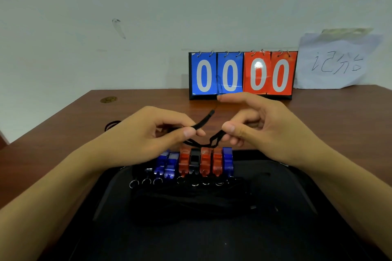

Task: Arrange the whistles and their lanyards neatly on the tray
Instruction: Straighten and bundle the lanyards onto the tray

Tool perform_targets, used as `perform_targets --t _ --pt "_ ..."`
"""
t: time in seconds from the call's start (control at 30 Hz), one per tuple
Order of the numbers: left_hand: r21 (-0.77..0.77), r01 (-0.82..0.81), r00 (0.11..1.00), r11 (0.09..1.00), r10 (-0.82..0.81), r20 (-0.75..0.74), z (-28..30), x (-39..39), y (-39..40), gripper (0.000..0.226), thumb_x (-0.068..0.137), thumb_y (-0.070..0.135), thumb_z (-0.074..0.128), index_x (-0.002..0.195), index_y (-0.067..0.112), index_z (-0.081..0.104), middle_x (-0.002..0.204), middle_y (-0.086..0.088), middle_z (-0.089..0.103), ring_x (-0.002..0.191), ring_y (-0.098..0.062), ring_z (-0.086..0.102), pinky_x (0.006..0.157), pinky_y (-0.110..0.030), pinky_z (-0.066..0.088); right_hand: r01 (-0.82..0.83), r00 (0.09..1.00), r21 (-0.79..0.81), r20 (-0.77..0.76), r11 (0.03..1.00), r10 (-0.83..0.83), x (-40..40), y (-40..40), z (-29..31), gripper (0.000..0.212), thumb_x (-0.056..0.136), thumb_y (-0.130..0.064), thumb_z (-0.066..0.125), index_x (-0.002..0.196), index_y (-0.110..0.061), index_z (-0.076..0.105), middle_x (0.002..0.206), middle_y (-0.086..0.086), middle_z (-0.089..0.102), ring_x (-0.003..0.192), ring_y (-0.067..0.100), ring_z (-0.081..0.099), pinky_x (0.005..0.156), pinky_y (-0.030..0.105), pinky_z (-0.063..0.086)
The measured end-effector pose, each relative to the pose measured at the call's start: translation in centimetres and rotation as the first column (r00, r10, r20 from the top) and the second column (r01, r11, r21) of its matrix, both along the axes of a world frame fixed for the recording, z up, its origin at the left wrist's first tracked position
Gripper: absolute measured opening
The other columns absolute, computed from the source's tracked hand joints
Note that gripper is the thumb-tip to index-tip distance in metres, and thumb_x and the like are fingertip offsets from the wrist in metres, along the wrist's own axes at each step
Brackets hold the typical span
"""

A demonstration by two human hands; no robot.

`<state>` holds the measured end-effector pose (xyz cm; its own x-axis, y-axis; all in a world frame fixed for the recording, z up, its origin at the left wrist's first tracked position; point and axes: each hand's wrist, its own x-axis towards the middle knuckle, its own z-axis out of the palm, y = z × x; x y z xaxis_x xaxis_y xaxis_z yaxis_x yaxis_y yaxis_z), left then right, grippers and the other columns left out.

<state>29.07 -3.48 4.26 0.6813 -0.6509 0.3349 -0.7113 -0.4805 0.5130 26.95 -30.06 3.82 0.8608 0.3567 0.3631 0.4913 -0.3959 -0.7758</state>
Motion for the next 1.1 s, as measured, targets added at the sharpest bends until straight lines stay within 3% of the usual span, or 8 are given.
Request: perform_targets --t 0.07,0.23,0.4,0.6,0.8,0.93,1.03,1.1 --pt "0.010 0.027 0.999 1.000 -0.028 0.020 -0.1 -0.3 -0.4 0.021 0.100 0.032 0.059 0.111 0.036 0.077 0.088 0.024 0.073 0.084 -0.003 0.070 0.069 -0.010 0.047 -0.057 0.996 0.024 -0.061 0.998 0.058 -0.3 0.2 0.2 0.053 0.086 -0.031 0.066 0.137 -0.030 0.055 0.087 0.003 0.079 0.081 0.016 0.077 0.077 0.028 0.063" --pt "0.050 0.034 0.998 0.998 -0.037 0.053 0.0 -0.4 -0.8 0.018 0.098 0.032 0.060 0.104 0.042 0.074 0.083 0.023 0.072 0.076 -0.003 0.067 0.066 -0.007 0.044 -0.080 0.994 0.104 -0.060 0.991 0.087 -0.6 0.8 -0.1 0.027 0.088 -0.026 0.062 0.113 -0.020 0.071 0.088 0.005 0.078 0.078 0.020 0.076 0.073 0.026 0.062" --pt "0.000 -0.051 0.997 0.999 0.051 0.064 -0.1 0.4 -0.1 0.017 0.095 0.043 0.060 0.097 0.035 0.076 0.079 0.004 0.070 0.067 -0.022 0.063 0.058 -0.026 0.049 -0.022 1.000 0.212 0.000 0.977 0.022 -0.3 0.4 0.1 0.020 0.089 -0.024 0.061 0.104 -0.014 0.071 0.086 0.006 0.077 0.074 0.015 0.074 0.070 0.024 0.060" --pt "-0.122 -0.221 0.973 0.968 0.227 0.040 -0.3 2.5 2.6 0.026 0.090 0.058 0.064 0.098 0.037 0.077 0.088 -0.002 0.076 0.083 -0.038 0.068 0.082 -0.058 0.057 0.204 0.978 0.343 -0.024 0.917 -0.209 1.3 -1.2 -0.4 0.013 0.097 -0.013 0.062 0.105 -0.012 0.073 0.085 0.007 0.077 0.075 0.013 0.073 0.069 0.023 0.060" --pt "-0.324 -0.335 0.941 0.885 0.331 -0.072 -0.1 2.5 3.1 0.029 0.071 0.051 0.079 0.093 0.033 0.081 0.084 -0.008 0.079 0.086 -0.037 0.071 0.083 -0.038 0.058 0.263 0.965 0.371 -0.085 0.891 -0.249 1.7 -1.2 -1.3 0.010 0.096 -0.012 0.066 0.101 -0.014 0.074 0.085 0.009 0.077 0.078 0.016 0.075 0.069 0.024 0.060" --pt "-0.350 -0.343 0.939 0.872 0.324 -0.113 0.5 1.2 4.1 0.022 0.069 0.041 0.086 0.090 0.034 0.082 0.081 -0.001 0.079 0.084 -0.034 0.073 0.087 -0.044 0.060 0.203 0.979 0.362 -0.076 0.910 -0.188 1.5 -1.7 -0.9 0.013 0.095 -0.008 0.065 0.099 -0.017 0.075 0.085 0.008 0.078 0.077 0.018 0.075 0.069 0.025 0.060" --pt "-0.367 -0.277 0.959 0.888 0.232 -0.162 -0.1 -0.1 4.8 0.016 0.068 0.030 0.084 0.084 0.035 0.083 0.077 -0.004 0.078 0.072 -0.015 0.073 0.077 -0.021 0.058 0.130 0.990 0.247 -0.076 0.960 -0.115 1.2 -2.1 -0.6 0.016 0.095 -0.009 0.064 0.098 -0.020 0.075 0.082 0.004 0.077 0.072 0.012 0.071 0.064 0.022 0.057" --pt "-0.347 -0.245 0.959 0.905 0.175 -0.221 -0.6 -0.2 5.5 0.012 0.070 0.025 0.083 0.080 0.031 0.084 0.080 -0.009 0.080 0.073 -0.014 0.074 0.072 -0.016 0.057 0.066 0.995 0.153 -0.079 0.986 -0.055 1.0 -2.3 -0.5 0.016 0.095 -0.008 0.064 0.097 -0.020 0.074 0.079 0.002 0.076 0.069 0.009 0.069 0.061 0.019 0.055"
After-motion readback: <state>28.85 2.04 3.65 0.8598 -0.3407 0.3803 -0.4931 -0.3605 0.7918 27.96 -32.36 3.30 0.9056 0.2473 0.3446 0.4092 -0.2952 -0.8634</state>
